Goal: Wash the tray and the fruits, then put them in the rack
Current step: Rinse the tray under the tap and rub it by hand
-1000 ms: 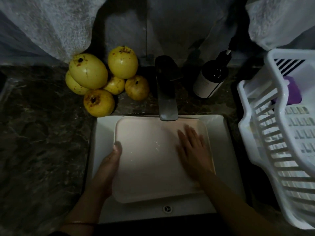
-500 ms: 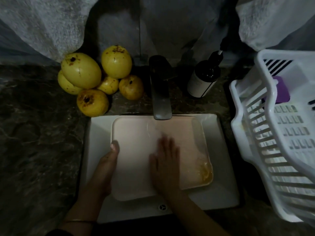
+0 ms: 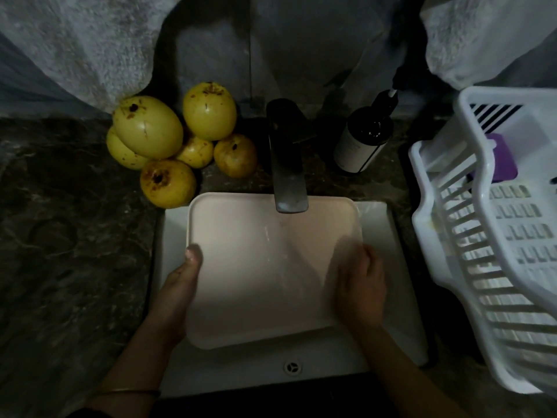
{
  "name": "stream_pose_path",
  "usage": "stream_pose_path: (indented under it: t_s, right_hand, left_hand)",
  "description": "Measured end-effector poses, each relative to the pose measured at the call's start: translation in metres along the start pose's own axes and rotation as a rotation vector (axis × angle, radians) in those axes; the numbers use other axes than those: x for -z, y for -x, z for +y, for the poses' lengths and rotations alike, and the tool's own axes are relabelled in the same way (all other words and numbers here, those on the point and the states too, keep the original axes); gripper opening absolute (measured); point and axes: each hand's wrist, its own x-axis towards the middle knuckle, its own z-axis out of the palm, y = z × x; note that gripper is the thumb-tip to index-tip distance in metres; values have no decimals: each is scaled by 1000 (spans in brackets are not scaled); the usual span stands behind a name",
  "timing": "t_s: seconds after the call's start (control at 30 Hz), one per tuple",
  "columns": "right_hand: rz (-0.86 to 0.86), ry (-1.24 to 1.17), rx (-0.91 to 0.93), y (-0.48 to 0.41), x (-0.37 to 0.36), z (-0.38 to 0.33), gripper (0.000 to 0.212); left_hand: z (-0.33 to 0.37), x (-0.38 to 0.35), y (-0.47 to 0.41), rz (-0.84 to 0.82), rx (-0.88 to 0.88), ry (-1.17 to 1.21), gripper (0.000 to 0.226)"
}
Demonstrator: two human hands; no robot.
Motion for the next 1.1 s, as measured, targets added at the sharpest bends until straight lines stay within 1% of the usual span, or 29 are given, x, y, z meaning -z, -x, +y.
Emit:
stream_pose_path:
  t_s: [0.03,0.1,0.13,0.17,0.23,0.3,0.4,0.43,0.5,0.53,0.6,0.63,0.7,0.8,0.87,1.0,1.1]
  right_hand:
    - [-9,-74,-136,-3,4,-3,49]
    - [-90,-232,-379,-11,5,0,47]
    - [-148,-332,-480,-17,6,0,41]
    - [-202,-393,-533,-20,9,0,35]
    - [-224,-438,-536,-24,15,1,36]
    - [-202,-471,-528,-27,25,1,36]
    - [-133,-541,-528,-31,39,0,29]
    - [-115,-548,-526,-32,43,-1,27]
    - [-95,-554,-503,-34,49,-2,25]
    - [-91,-553,-487,-35,51,-3,24]
    - [-95,-538,-478,-36,54,-1,23]
    - [-104,-532,-484,-37,55,0,22]
    - [-134,-526,-487,-36,55,4,19]
    - [-172,-496,-468,-36,55,9,17]
    - [-196,-487,-475,-35,55,12,21]
    - [-262,-498,-516,-28,53,16,29]
    - [-315,-517,-515,-18,45,20,30]
  left_hand:
    - [0,2,-1,-7,6,7,59]
    - [0,3,-2,-2,22,23,61]
    - [0,3,-3,10,36,15,61]
    - [0,3,-3,27,43,2,58]
    - [-1,-1,-4,46,43,-9,50]
    - [-3,-6,-6,60,27,-27,47]
    - [-10,-16,-8,155,-88,-114,39]
    - [-15,-18,-10,198,-131,-169,43]
    - [-26,-25,-12,293,-185,-285,60]
    - [-30,-30,-11,342,-183,-340,61]
    - [-35,-39,-7,465,-129,-437,51]
    - [-37,-44,-5,511,-117,-474,50]
    - [-40,-51,-1,554,-118,-568,53]
    - [-43,-53,-3,529,-97,-672,50]
    - [-42,-50,-2,501,-65,-701,48]
    - [-43,-32,-6,453,-92,-703,28]
    - [-41,-18,-10,424,-110,-696,34]
